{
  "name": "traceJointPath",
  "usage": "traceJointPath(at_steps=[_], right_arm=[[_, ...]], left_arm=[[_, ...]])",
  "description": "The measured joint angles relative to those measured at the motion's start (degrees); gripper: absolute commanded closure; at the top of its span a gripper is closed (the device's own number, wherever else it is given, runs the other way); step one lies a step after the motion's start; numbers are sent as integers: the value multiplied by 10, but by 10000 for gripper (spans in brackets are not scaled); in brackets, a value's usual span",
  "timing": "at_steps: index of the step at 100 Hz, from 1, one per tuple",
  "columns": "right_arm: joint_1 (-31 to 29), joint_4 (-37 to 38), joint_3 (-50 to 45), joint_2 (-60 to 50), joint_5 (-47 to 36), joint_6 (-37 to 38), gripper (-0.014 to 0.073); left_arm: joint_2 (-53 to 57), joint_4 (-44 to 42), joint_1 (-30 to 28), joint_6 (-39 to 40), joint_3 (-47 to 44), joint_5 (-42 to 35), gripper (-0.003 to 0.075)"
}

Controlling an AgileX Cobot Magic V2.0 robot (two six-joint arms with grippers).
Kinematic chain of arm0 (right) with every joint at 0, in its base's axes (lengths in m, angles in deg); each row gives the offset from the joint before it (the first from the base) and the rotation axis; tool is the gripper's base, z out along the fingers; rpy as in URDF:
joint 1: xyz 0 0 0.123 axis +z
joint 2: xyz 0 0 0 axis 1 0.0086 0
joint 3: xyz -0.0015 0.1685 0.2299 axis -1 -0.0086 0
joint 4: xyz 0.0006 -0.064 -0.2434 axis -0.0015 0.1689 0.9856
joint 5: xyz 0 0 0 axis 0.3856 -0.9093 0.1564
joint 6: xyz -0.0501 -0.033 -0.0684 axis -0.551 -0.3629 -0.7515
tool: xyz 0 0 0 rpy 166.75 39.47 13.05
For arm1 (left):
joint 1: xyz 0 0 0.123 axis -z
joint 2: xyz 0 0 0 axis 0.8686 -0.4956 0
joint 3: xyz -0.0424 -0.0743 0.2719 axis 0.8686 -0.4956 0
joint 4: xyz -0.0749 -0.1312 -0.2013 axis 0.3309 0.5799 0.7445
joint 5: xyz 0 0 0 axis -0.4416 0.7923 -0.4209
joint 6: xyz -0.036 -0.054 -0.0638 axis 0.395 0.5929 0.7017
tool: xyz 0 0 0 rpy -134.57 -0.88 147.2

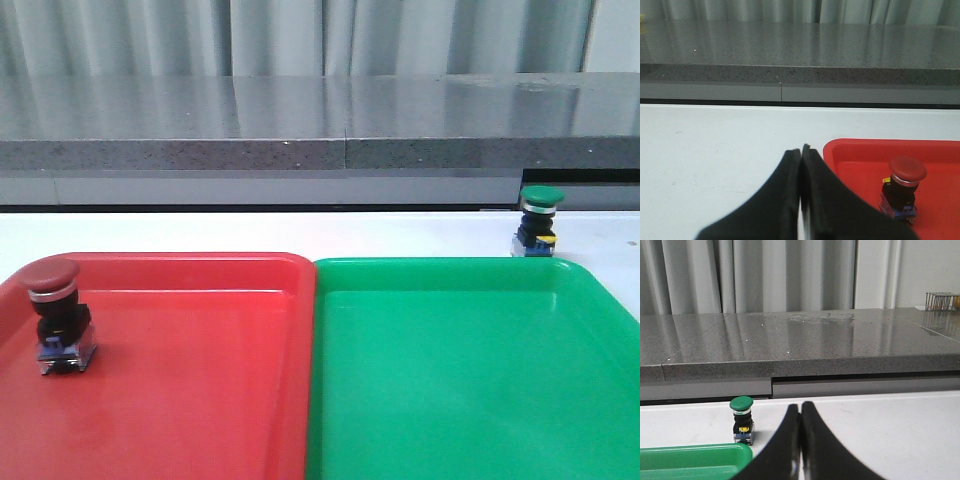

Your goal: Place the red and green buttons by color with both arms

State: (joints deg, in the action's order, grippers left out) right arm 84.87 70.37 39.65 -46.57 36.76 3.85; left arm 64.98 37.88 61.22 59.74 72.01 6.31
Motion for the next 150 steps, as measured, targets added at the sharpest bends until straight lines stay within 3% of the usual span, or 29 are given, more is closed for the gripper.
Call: traceJointPath(at_steps=[11, 23, 32, 61, 90, 111, 134, 150], right_arm=[[0, 1, 0, 0, -52, 0, 658], [0, 1, 1, 0, -204, 0, 658], [0, 3, 12, 0, -234, 0, 658], [0, 55, 141, 119, 31, -1, 658], [0, 8, 266, 233, 74, 34, 658], [0, 6, 326, 307, 161, 31, 658], [0, -19, 382, 444, 214, 30, 658], [21, -29, 451, 565, 298, 25, 655]], left_arm=[[0, 0, 0, 0, 0, 0, 741], [0, 0, 0, 0, 0, 0, 741], [0, 0, 0, 0, 0, 0, 741], [0, 0, 0, 0, 0, 0, 741], [0, 1, 0, 0, 0, 0, 741], [0, 1, 0, 0, 0, 0, 741], [0, 1, 0, 0, 0, 0, 741], [0, 1, 0, 0, 0, 0, 741]])
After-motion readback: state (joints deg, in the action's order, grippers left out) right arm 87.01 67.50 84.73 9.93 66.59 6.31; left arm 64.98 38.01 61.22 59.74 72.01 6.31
